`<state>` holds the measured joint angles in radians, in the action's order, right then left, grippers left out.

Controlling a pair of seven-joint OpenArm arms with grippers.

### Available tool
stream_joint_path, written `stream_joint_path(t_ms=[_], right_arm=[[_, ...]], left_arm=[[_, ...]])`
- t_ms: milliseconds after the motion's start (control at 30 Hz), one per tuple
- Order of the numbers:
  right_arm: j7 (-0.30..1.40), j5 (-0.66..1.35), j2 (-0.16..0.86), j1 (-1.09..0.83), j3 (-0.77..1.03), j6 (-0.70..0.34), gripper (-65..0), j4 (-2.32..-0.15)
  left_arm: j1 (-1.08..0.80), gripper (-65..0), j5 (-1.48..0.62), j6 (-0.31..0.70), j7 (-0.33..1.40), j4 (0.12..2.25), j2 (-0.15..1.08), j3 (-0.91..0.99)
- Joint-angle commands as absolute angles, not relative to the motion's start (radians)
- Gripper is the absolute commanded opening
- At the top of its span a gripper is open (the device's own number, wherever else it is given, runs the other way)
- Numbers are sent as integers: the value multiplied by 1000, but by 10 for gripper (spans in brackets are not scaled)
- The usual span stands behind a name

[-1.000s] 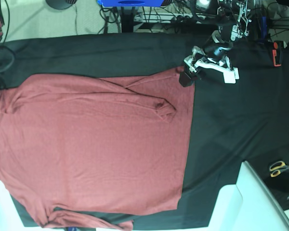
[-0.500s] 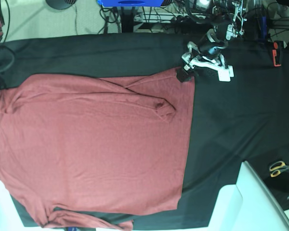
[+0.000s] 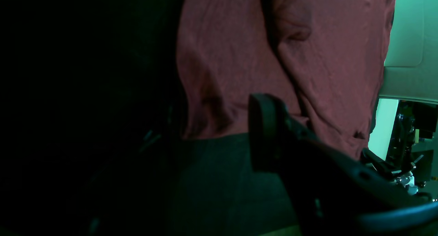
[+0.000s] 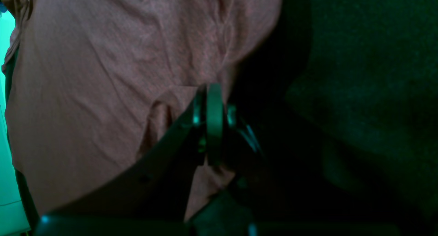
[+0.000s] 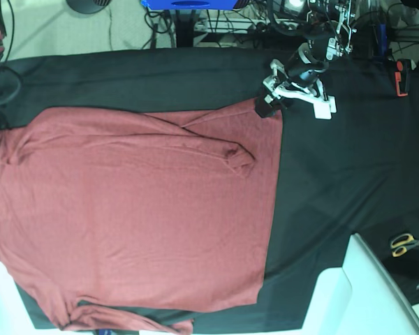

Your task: Fold the T-shirt properly

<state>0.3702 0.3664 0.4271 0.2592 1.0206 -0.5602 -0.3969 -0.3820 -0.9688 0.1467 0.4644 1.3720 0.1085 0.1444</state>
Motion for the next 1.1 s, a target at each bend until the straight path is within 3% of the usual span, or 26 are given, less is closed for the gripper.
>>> stream_joint_path(t_ms=[0, 67, 100, 300, 467, 800, 1067], right_arm=[[360, 378, 453, 275, 1018, -573, -645, -407], [360, 378, 453, 275, 1018, -573, -645, -407], [360, 378, 452, 275, 1018, -573, -645, -407], [361, 378, 450, 275, 1018, -573, -645, -407], [415, 383, 453, 274, 1024, -575, -647, -420], [516, 386, 371, 174, 1029, -575, -647, -769], [638, 383, 371, 160, 1148, -575, -648, -843]], left_arm=[[-386, -410, -960, 139, 481, 1377, 114, 147], [-386, -532, -960, 139, 481, 1377, 117, 148], [-386, -650, -960, 139, 481, 1377, 117, 148], [-394, -650, -961, 137, 487, 1389, 134, 143], [-395, -650, -961, 137, 607, 1460, 162, 151], [-397, -650, -961, 137, 750, 1543, 183, 245], [-423, -650, -961, 137, 803, 1544, 186, 297]])
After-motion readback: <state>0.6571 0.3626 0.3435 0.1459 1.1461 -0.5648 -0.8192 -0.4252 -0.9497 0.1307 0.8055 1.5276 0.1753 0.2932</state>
